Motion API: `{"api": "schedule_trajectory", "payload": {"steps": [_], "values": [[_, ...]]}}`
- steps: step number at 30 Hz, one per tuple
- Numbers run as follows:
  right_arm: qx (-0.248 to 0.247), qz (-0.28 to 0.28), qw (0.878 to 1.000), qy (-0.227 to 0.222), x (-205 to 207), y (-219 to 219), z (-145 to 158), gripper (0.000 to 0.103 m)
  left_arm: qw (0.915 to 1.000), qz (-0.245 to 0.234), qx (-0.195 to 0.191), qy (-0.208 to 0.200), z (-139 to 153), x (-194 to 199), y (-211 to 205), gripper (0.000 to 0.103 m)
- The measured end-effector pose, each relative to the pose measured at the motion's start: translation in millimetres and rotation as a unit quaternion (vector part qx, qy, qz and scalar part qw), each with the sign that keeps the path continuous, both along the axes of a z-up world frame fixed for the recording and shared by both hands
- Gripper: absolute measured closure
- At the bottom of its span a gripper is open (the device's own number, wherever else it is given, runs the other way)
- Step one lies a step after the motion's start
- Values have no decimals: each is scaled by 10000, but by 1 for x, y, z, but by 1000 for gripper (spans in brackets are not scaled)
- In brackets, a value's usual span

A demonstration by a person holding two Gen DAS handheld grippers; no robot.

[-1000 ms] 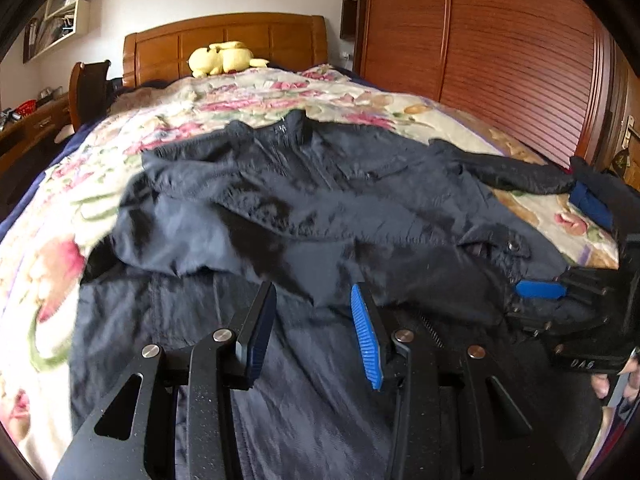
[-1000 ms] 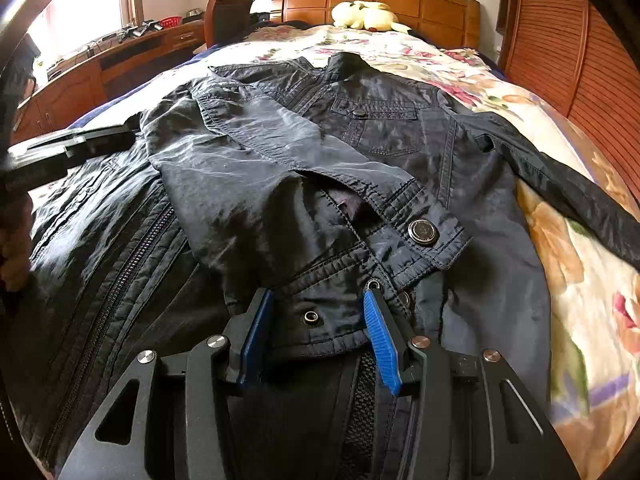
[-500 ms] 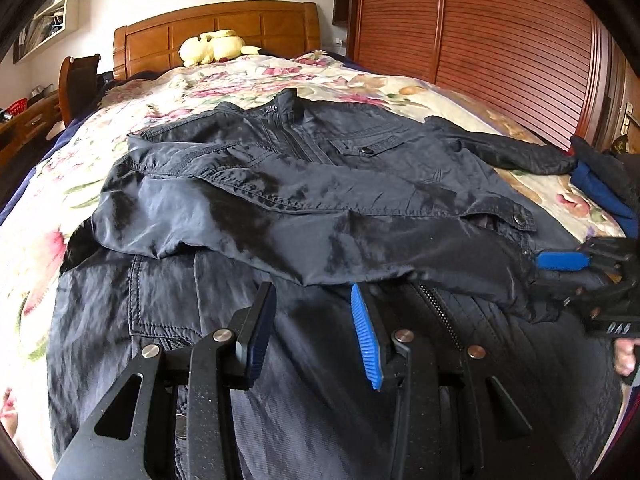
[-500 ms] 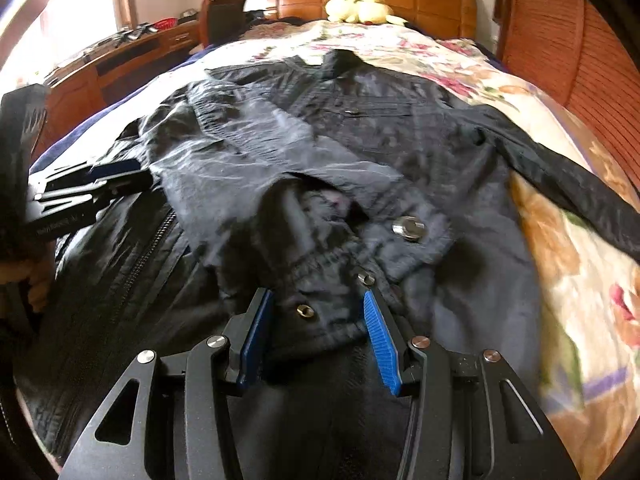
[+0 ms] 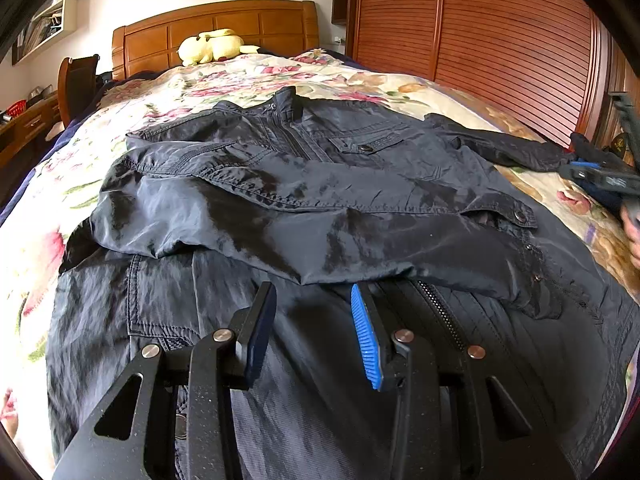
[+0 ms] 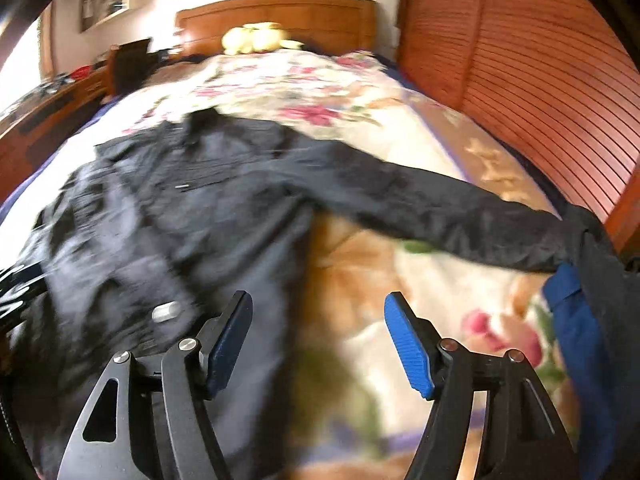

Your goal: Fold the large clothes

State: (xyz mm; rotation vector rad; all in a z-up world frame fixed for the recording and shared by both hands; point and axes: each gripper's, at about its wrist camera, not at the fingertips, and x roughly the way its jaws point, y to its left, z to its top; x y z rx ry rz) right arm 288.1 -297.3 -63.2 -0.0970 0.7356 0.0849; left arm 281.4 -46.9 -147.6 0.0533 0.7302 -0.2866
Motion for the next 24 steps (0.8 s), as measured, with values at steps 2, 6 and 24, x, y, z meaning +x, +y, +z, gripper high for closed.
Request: {"api": "schedule_trajectory", "payload": {"steps": [2,6,24], "values": [[-128,-219,9997,-6,17,-13,-6,33,10000,-1,4,2,0,0,0,63],[-421,-563,9974,145,59,-28,-23,33,10000,-1,4,2,0,0,0,63],[-2067,-1252,9672,781,161,-36,-69,45,10000,-28,50,25,-2,1,-2,63]]}}
